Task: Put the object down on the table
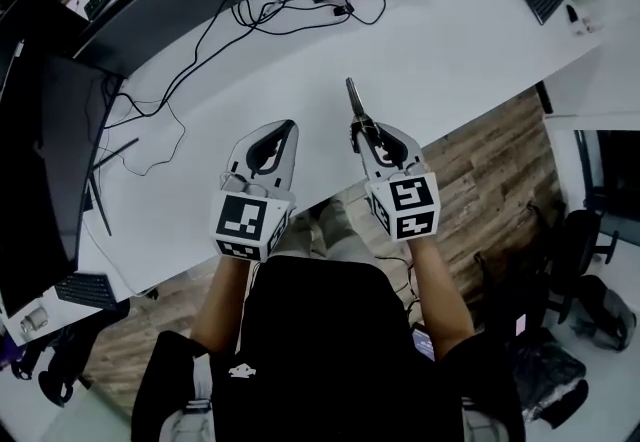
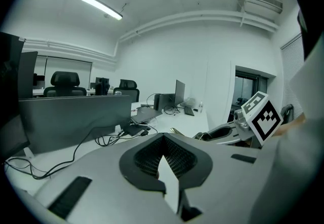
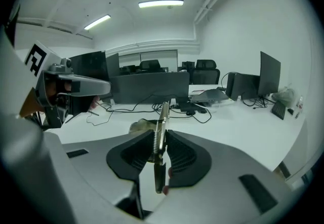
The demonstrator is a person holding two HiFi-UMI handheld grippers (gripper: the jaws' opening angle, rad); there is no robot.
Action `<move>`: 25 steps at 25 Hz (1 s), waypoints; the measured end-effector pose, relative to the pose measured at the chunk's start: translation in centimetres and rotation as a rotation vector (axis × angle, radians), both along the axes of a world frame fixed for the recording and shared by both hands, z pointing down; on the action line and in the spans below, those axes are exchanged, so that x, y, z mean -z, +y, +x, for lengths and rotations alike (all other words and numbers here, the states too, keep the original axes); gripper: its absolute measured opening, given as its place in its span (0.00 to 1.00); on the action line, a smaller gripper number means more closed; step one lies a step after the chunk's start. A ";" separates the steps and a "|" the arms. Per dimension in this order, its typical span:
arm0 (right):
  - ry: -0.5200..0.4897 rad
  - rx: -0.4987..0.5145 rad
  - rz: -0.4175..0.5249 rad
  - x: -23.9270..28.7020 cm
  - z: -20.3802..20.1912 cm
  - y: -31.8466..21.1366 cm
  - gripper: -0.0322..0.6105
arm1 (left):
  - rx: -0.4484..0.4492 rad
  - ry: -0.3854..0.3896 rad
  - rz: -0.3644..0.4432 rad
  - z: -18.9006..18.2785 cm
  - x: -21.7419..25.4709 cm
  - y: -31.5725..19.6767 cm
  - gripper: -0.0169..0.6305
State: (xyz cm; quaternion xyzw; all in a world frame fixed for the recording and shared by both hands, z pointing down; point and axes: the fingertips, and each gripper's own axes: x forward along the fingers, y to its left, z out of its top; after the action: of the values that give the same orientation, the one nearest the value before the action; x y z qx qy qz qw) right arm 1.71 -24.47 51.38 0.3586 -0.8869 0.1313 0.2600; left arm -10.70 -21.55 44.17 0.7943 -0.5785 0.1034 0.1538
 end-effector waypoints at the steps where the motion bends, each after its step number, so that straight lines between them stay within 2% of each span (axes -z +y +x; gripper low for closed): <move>1: 0.016 0.014 -0.011 -0.8 -0.1 -0.1 0.20 | 0.005 0.001 -0.009 0.0 -0.5 -0.1 0.05; 7: 0.134 0.101 -0.081 -5.7 -0.4 -0.4 0.20 | 0.032 -0.006 -0.051 -0.1 -3.0 -0.1 0.05; 12: 0.252 0.186 -0.102 -9.5 -0.7 -0.8 0.20 | 0.070 0.002 -0.099 -0.4 -4.1 0.0 0.05; 25: 0.474 0.335 -0.029 -14.6 -1.8 -1.7 0.20 | 0.110 0.015 -0.137 -0.9 -6.8 1.2 0.05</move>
State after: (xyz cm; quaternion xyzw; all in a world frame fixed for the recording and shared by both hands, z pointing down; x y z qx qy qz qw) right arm -0.12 -26.16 65.99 0.2240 -0.8464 0.0115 0.4831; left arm -11.61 -20.35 50.94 0.7497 -0.6117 0.1283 0.2176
